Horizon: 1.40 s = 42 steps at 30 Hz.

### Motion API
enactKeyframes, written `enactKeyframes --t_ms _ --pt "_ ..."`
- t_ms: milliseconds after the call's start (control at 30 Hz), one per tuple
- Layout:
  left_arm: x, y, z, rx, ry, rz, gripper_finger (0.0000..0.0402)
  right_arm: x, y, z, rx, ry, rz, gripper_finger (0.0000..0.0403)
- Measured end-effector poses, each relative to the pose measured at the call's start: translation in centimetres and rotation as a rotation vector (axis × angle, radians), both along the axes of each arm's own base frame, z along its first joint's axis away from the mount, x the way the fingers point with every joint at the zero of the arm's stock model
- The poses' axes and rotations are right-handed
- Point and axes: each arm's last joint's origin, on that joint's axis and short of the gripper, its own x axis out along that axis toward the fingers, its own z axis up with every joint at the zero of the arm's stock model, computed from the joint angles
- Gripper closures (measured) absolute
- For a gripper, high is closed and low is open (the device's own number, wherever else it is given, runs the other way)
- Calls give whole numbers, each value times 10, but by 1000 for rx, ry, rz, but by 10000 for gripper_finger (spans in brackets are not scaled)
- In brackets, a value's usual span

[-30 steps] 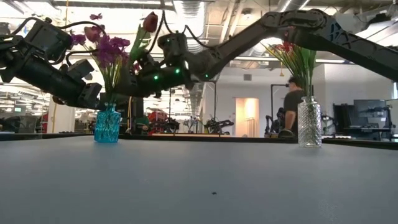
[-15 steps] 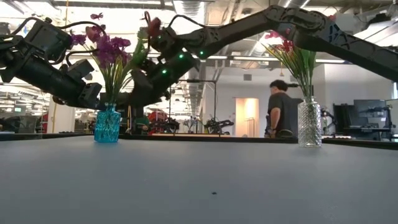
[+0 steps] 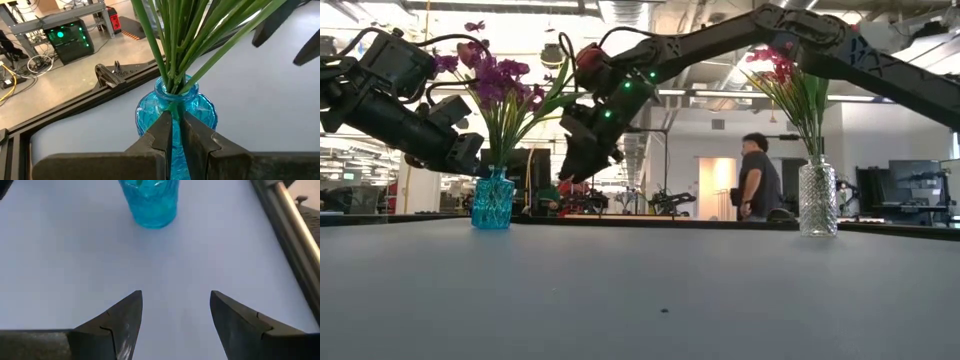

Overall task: Sort flowers into vase by color
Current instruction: Put the red tulip into the blue vase, then return to Home Position

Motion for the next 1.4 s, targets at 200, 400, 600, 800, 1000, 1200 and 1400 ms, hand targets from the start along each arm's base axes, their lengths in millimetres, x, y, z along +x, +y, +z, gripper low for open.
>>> enactKeyframes --t_ms 200,400,600,800,1000,1200,1400 --pt "0 0 0 0 0 0 379 -13 -1 30 -111 28 -85 143" --pt "0 0 1 -2 2 -4 379 -32 6 64 -270 107 -187 143" --pt "3 0 11 -44 48 -8 353 -57 12 100 -325 155 -227 143" --pt "-2 -5 30 -116 118 -12 301 -73 18 127 -334 132 -236 143" --pt "-9 -16 51 -192 18 -61 285 -81 20 138 -334 131 -236 143" --pt "-13 -24 61 -175 -82 -124 287 -83 19 138 -329 139 -237 143" --pt "-11 -30 66 -202 -157 -316 287 -82 18 135 -326 149 -233 143"
